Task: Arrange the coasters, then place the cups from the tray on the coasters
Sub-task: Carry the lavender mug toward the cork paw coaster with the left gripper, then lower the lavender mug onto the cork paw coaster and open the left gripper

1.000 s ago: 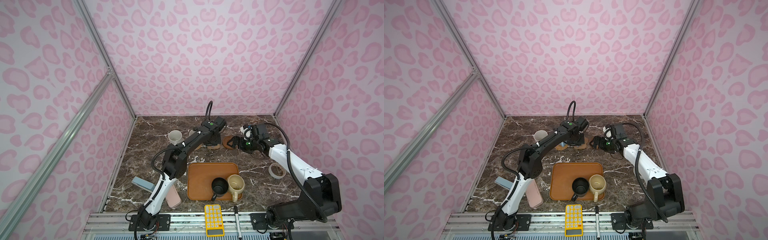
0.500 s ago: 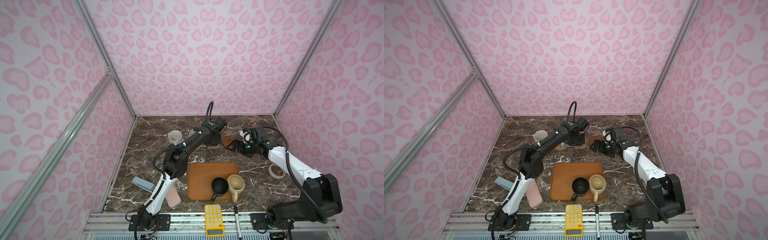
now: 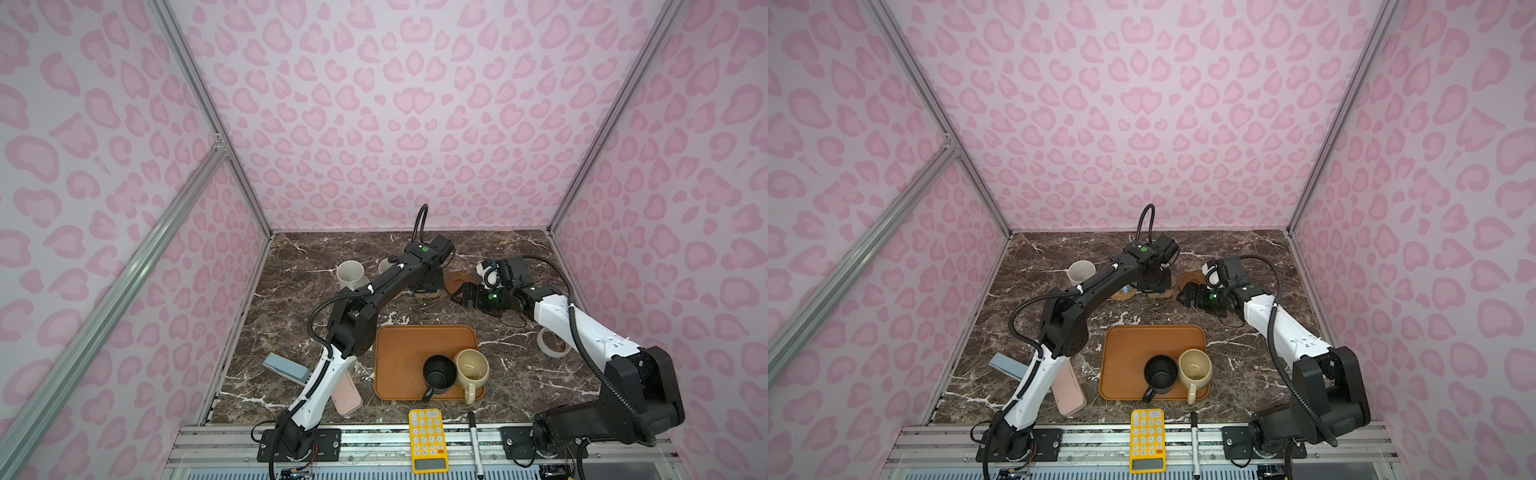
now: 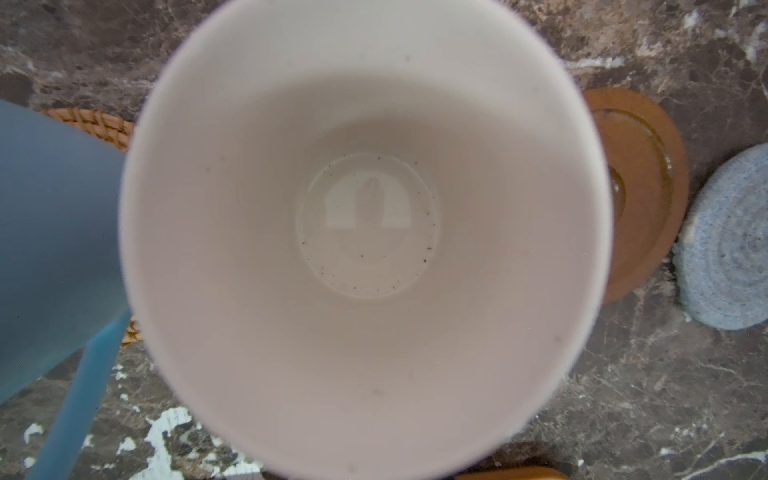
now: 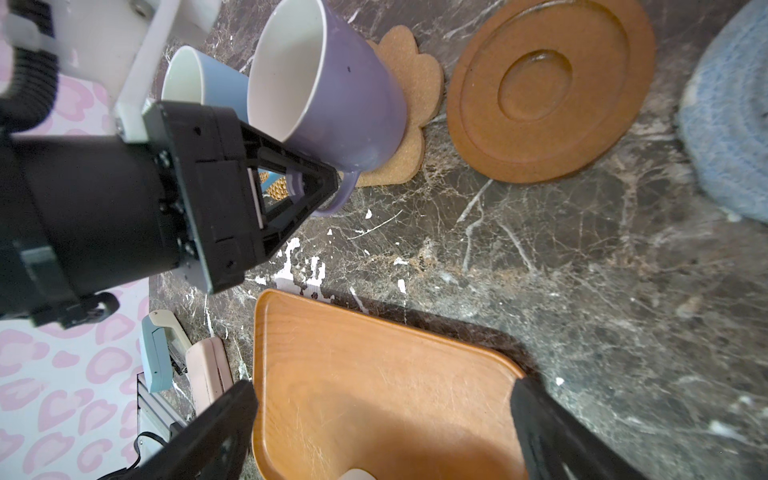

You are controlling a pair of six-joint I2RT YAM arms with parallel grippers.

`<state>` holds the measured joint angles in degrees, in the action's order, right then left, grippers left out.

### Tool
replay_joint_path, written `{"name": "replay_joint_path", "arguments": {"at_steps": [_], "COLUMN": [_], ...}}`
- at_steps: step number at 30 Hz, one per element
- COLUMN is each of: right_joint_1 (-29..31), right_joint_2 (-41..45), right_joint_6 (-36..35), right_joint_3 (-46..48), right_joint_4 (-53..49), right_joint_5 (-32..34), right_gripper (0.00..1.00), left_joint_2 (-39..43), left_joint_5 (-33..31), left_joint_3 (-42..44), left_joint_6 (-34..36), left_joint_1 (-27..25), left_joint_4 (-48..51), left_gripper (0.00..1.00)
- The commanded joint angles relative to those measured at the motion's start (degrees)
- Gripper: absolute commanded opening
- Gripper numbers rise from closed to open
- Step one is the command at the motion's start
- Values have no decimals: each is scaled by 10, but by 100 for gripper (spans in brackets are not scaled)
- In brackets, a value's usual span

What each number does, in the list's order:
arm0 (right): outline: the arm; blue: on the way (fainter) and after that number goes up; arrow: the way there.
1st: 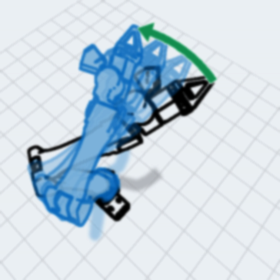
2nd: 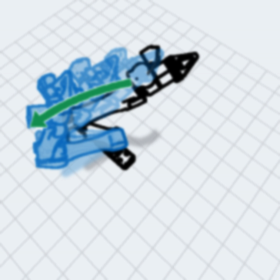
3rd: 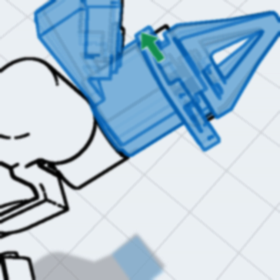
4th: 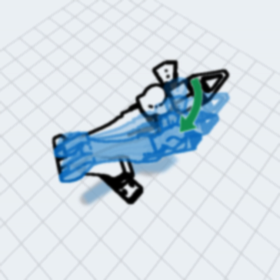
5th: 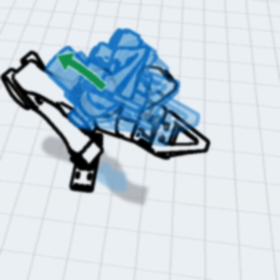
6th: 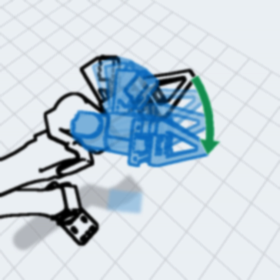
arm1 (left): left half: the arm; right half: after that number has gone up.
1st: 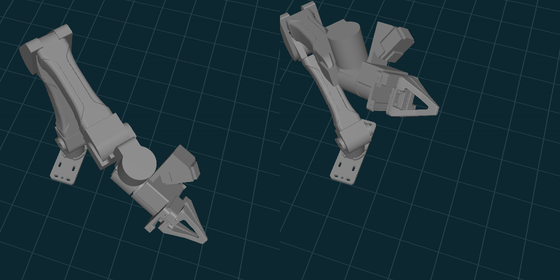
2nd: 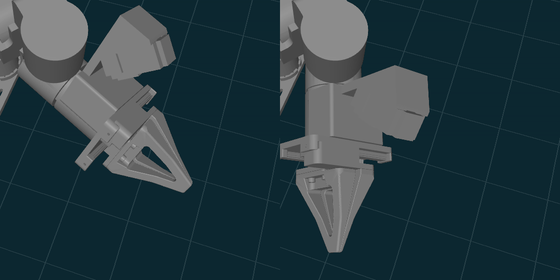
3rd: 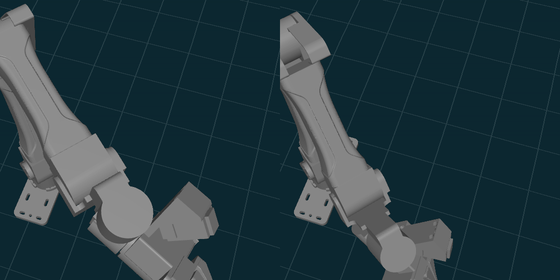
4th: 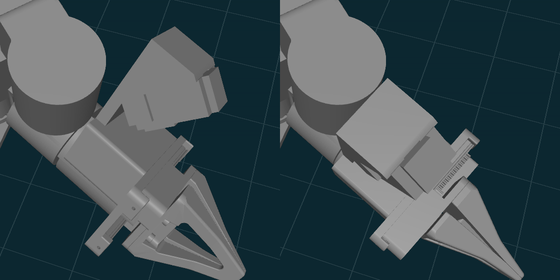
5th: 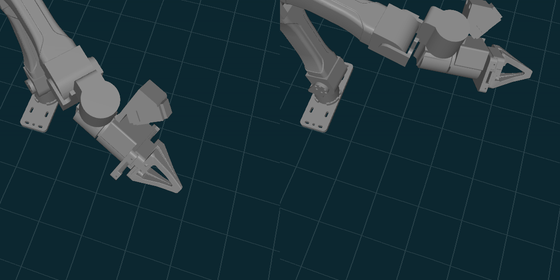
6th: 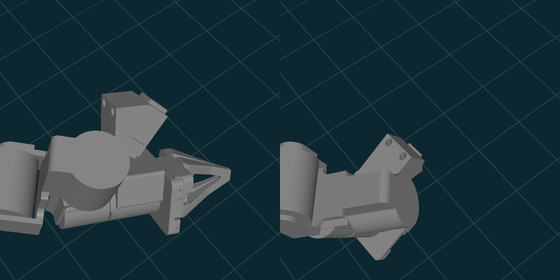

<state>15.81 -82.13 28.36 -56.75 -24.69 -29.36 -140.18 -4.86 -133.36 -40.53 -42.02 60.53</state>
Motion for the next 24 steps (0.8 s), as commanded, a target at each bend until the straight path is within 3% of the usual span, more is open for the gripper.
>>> {"name": "replay_joint_path", "arguments": {"at_steps": [1,9,17,24], "right_joint_1": [2,2,11,14], "right_joint_2": [1,4,30,59], "right_joint_6": [-2,-4,-24,-40], "right_joint_3": [6,5,11,18], "right_joint_4": [8,3,-13,-29], "right_joint_5": [6,8,36,53], "right_gripper": [97,97,97,98], "left_joint_2": [-6,-4,15,64], "left_joint_5": [8,18,15,15], "left_joint_3": [-10,-10,-9,2], "left_joint_6": [2,-1,5,11], "left_joint_1": [1,2,1,-3], "left_joint_4": [-8,-11,-10,-19], "left_gripper": [12,28,64,86]}}
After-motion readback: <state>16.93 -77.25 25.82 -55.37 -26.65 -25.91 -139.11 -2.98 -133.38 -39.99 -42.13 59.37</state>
